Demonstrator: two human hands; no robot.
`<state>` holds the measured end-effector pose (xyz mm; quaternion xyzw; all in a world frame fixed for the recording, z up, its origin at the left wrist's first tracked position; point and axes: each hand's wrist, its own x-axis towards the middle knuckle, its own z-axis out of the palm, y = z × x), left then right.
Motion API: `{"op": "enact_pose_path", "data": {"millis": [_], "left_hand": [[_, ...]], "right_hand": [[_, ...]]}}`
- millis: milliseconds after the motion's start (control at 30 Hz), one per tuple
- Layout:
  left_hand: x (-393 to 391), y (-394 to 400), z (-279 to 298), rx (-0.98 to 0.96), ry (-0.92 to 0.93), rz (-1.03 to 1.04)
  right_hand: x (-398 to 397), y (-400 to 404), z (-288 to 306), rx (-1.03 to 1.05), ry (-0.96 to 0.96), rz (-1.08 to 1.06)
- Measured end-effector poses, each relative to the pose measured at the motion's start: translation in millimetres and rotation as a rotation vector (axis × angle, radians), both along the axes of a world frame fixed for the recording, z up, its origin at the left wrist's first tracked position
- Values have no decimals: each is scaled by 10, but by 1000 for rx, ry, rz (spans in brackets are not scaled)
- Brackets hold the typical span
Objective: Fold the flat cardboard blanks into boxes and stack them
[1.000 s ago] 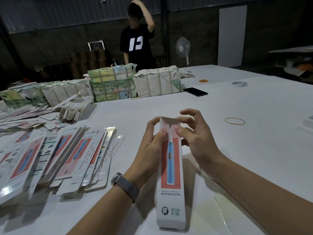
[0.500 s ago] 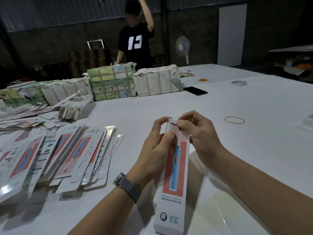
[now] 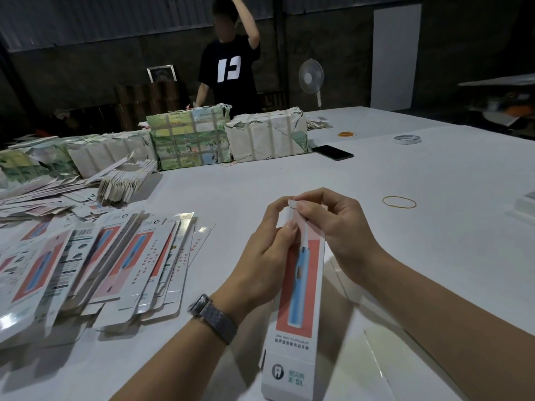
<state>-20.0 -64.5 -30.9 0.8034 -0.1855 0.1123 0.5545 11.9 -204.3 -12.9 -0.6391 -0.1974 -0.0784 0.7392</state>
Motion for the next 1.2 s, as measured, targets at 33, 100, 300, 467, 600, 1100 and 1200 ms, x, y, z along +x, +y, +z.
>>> {"op": "enact_pose_path", "data": {"millis": [33, 100, 300, 467, 600, 1100, 1200], "left_hand": [[-1, 0, -4, 4, 5, -4], [-4, -2, -13, 7, 11, -16], [-9, -15, -18, 11, 39, -41], [-40, -20, -5, -2, 74, -46], [-54, -34, 4, 1, 84, -58], [24, 16, -29, 13, 41, -36], [46, 57, -21, -25, 16, -8]], "right_hand": [[7, -3, 1, 8, 7, -4], [20, -12, 6, 14, 17, -11], [32, -11, 11, 10, 30, -41], [39, -21, 1, 26, 34, -55], [54, -26, 16, 40, 80, -59], [62, -20, -40, -3, 56, 30], [76, -5, -86, 15, 56, 53]]}}
